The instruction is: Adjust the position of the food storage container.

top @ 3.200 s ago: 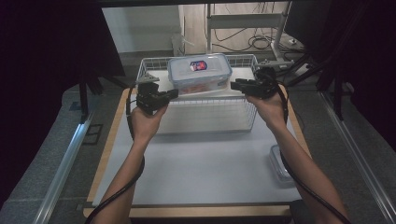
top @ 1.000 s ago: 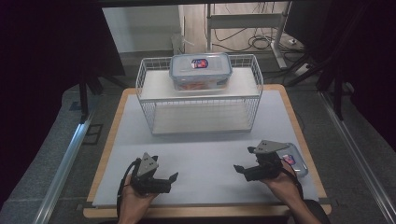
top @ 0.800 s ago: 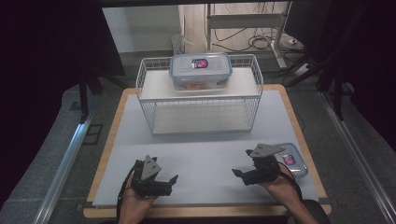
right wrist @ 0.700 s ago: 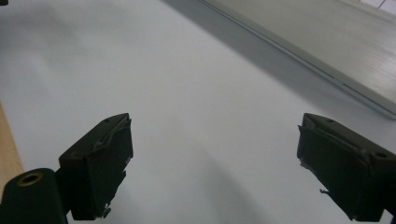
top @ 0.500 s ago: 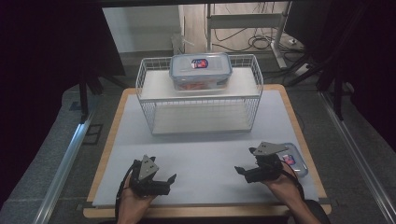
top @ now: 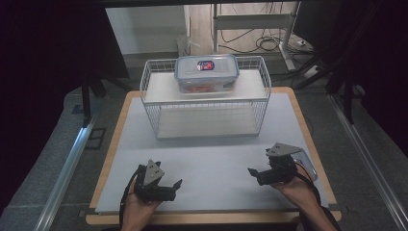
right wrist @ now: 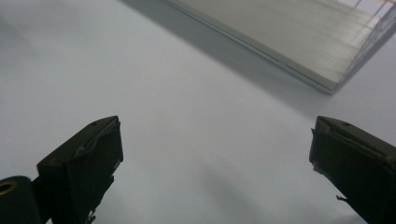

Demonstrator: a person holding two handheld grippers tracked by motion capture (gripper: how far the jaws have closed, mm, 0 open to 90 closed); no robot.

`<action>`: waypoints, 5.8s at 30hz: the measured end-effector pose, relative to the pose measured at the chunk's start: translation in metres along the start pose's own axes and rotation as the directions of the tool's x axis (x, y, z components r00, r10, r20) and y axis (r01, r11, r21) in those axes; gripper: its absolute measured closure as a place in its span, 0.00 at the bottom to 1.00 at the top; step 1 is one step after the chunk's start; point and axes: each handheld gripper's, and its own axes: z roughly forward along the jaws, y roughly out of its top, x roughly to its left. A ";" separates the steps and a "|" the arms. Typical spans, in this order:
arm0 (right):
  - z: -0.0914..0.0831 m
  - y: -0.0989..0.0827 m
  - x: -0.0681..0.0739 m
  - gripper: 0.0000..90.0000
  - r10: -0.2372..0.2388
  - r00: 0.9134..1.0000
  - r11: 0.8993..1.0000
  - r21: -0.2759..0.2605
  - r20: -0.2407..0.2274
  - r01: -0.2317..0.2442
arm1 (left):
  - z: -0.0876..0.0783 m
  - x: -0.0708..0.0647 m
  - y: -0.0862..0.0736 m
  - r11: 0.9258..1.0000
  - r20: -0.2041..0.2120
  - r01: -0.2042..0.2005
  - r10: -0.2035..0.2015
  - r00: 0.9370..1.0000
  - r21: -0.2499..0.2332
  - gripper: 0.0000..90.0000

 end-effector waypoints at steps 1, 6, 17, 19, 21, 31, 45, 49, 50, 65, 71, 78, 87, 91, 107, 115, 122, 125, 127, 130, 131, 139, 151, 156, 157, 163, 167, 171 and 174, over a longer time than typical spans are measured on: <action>0.000 0.000 -0.001 0.04 0.003 1.000 1.000 0.009 0.007 -0.003 | 0.000 0.000 0.000 1.000 0.000 0.002 -0.002 1.000 0.000 0.06; -0.006 -0.001 -0.009 0.23 0.019 0.998 1.000 0.022 0.054 -0.020 | 0.000 0.001 0.000 1.000 -0.001 0.005 -0.005 1.000 0.001 0.06; -0.041 -0.012 -0.043 0.76 0.086 0.987 0.996 0.001 0.133 -0.087 | 0.001 0.000 -0.001 1.000 -0.004 -0.001 0.001 1.000 0.008 0.06; -0.047 -0.016 -0.049 0.82 0.103 0.984 0.994 0.005 0.146 -0.105 | 0.001 0.000 -0.001 1.000 -0.005 0.000 0.000 1.000 0.009 0.06; -0.051 -0.020 -0.054 0.87 0.102 0.980 0.994 0.018 0.169 -0.107 | 0.001 0.001 -0.001 1.000 -0.004 0.002 -0.002 1.000 0.010 0.06; -0.063 -0.039 -0.078 0.97 0.165 0.951 0.983 0.036 0.262 -0.181 | 0.002 0.004 -0.002 1.000 -0.010 0.011 -0.011 1.000 0.022 0.04; -0.068 -0.055 -0.102 1.00 0.252 0.908 0.958 0.045 0.335 -0.283 | 0.005 0.004 -0.004 0.999 -0.028 -0.005 0.006 1.000 0.039 0.03; -0.065 -0.063 -0.108 1.00 0.270 0.900 0.947 0.073 0.342 -0.312 | 0.006 0.004 -0.005 0.999 -0.026 -0.004 0.005 1.000 0.048 0.03; -0.063 -0.064 -0.109 1.00 0.272 0.899 0.945 0.083 0.342 -0.317 | 0.007 0.004 -0.005 0.999 -0.026 -0.008 0.009 1.000 0.051 0.03; -0.048 -0.055 -0.096 1.00 0.267 0.926 0.949 0.094 0.268 -0.300 | 0.010 0.003 -0.005 0.998 -0.024 -0.010 0.011 1.000 0.068 0.03; -0.037 -0.046 -0.083 1.00 0.241 0.946 0.957 0.107 0.215 -0.268 | 0.011 0.002 -0.005 0.997 -0.019 -0.010 0.012 1.000 0.073 0.03; -0.023 -0.033 -0.063 1.00 0.188 0.967 0.970 0.121 0.170 -0.210 | 0.012 0.000 -0.005 0.996 -0.015 -0.020 0.021 1.000 0.082 0.03; -0.051 -0.060 -0.063 1.00 0.239 0.951 0.953 0.139 0.198 -0.269 | 0.014 -0.001 -0.004 0.996 -0.004 -0.020 0.021 1.000 0.083 0.03; -0.068 -0.074 -0.055 1.00 0.256 0.948 0.946 0.153 0.192 -0.286 | 0.015 -0.003 -0.003 0.996 -0.002 -0.030 0.030 1.000 0.083 0.03; -0.063 -0.082 -0.047 1.00 0.349 0.929 0.909 0.196 0.123 -0.367 | 0.016 -0.003 -0.003 0.996 -0.003 -0.030 0.030 1.000 0.087 0.03; -0.036 -0.065 -0.058 1.00 0.345 0.930 0.908 0.208 0.123 -0.364 | 0.016 -0.002 -0.003 0.996 -0.001 -0.027 0.027 1.000 0.086 0.03; -0.014 -0.044 -0.057 1.00 0.300 0.948 0.924 0.215 0.104 -0.316 | 0.016 -0.003 -0.004 0.995 0.001 -0.030 0.030 1.000 0.093 0.03; -0.009 -0.040 -0.056 1.00 0.285 0.953 0.928 0.220 0.103 -0.302 | 0.016 -0.003 -0.004 0.995 0.000 -0.030 0.030 1.000 0.092 0.03; -0.012 -0.043 -0.055 1.00 0.287 0.952 0.926 0.221 0.107 -0.304 | 0.016 -0.003 -0.004 0.995 -0.001 -0.030 0.030 1.000 0.090 0.03; -0.024 -0.050 -0.051 1.00 0.295 0.949 0.925 0.218 0.111 -0.312 | 0.016 -0.002 -0.004 0.995 0.000 -0.027 0.027 1.000 0.093 0.03; -0.028 -0.053 -0.049 1.00 0.301 0.949 0.925 0.210 0.097 -0.315 | 0.016 -0.002 -0.004 0.995 0.002 -0.027 0.027 1.000 0.092 0.03; -0.023 -0.049 -0.039 1.00 0.293 0.954 0.928 0.224 0.059 -0.299 | 0.017 -0.004 -0.004 0.995 0.002 -0.037 0.037 0.999 0.096 0.03; 0.021 -0.016 -0.053 1.00 0.227 0.971 0.943 0.231 0.080 -0.239 | 0.018 -0.003 -0.004 0.995 0.009 -0.029 0.028 1.000 0.100 0.03; 0.034 -0.007 -0.061 1.00 0.227 0.969 0.943 0.226 0.093 -0.243 | 0.019 -0.002 -0.004 0.994 0.010 -0.025 0.024 1.000 0.105 0.04; 0.037 -0.005 -0.061 1.00 0.223 0.970 0.944 0.228 0.092 -0.239 | 0.020 -0.003 -0.004 0.994 0.009 -0.026 0.026 1.000 0.106 0.04; 0.047 0.005 -0.043 1.00 0.201 0.979 0.952 0.228 0.031 -0.203 | 0.022 -0.003 -0.003 0.993 0.018 -0.023 0.022 1.000 0.112 0.04; 0.057 0.012 -0.027 1.00 0.181 0.983 0.957 0.234 -0.013 -0.174 | 0.022 -0.003 -0.003 0.993 0.020 -0.024 0.022 1.000 0.117 0.04; 0.067 0.018 -0.009 1.00 0.156 0.986 0.959 0.249 -0.061 -0.136 | 0.022 -0.002 -0.003 0.993 0.022 -0.015 0.012 1.000 0.117 0.04; 0.072 0.021 0.006 1.00 0.139 0.985 0.961 0.255 -0.101 -0.109 | 0.022 -0.001 -0.003 0.993 0.023 -0.011 0.008 1.000 0.117 0.04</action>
